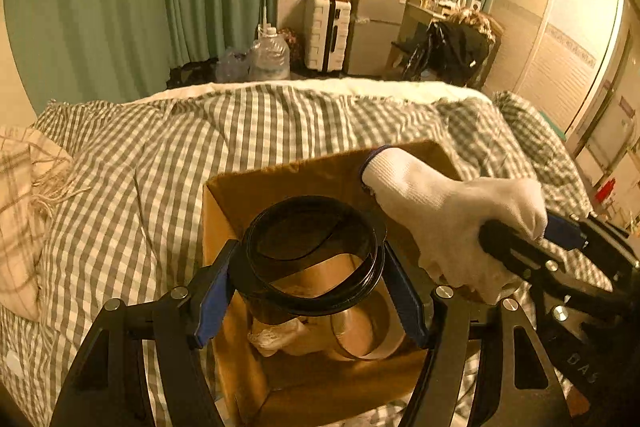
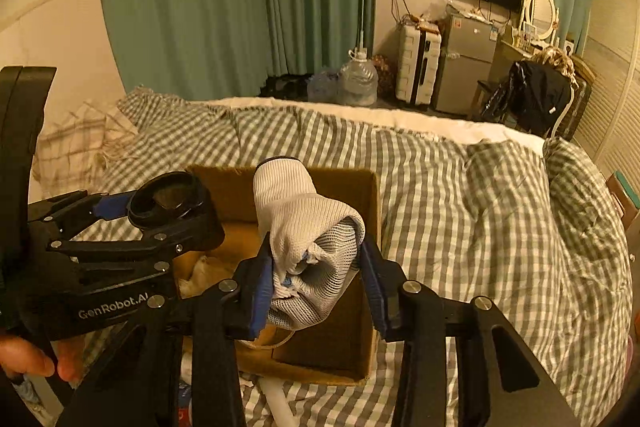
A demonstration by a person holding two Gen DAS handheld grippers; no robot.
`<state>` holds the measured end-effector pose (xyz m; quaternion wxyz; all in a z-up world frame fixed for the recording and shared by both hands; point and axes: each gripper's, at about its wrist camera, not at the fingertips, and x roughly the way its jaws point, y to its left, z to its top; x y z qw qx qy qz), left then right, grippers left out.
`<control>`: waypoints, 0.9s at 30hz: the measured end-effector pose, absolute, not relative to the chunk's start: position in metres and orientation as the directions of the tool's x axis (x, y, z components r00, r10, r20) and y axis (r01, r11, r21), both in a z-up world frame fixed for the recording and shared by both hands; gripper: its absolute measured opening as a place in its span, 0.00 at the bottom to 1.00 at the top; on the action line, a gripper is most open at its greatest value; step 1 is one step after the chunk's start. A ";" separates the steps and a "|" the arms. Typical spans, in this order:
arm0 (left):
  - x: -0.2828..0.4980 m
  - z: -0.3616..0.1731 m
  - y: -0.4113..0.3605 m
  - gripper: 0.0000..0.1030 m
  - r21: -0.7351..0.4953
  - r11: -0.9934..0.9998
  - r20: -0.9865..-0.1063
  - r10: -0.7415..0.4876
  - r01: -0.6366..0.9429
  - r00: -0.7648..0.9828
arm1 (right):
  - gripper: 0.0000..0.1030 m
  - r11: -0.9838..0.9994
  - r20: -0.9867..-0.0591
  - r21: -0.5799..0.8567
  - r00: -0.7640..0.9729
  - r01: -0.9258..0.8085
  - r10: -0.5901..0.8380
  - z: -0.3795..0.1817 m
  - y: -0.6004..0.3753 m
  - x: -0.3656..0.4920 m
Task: Organize objects
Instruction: 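Carry the sock and black ring over the box and open both tools, then grasp the white plastic tube with the right tool while the left tool grasps the floss bottle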
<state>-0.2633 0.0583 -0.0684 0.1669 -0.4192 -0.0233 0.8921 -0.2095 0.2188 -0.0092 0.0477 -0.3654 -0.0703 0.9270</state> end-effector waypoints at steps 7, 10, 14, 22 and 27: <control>-0.259 -0.060 0.049 0.80 -0.218 -0.930 -0.730 0.358 -0.297 -0.582 | 0.51 -0.986 -0.642 -0.155 -0.753 -0.060 0.147 0.003 0.220 -0.200; -0.247 -0.042 0.043 0.96 -0.187 -0.942 -0.717 0.324 -0.278 -0.617 | 0.65 -0.982 -0.612 -0.168 -0.772 -0.081 0.169 0.019 0.220 -0.190; -0.224 -0.012 0.028 0.96 -0.192 -0.947 -0.687 0.317 -0.258 -0.653 | 0.69 -0.976 -0.576 -0.192 -0.793 -0.107 0.200 0.046 0.217 -0.166; -0.150 0.055 0.003 0.97 -0.169 -0.958 -0.578 0.286 -0.231 -0.764 | 0.76 -0.975 -0.504 -0.191 -0.841 -0.115 0.198 0.097 0.203 -0.094; -0.106 0.072 -0.012 1.00 -0.168 -0.971 -0.541 0.237 -0.173 -0.807 | 0.79 -0.972 -0.468 -0.199 -0.860 -0.122 0.204 0.117 0.193 -0.050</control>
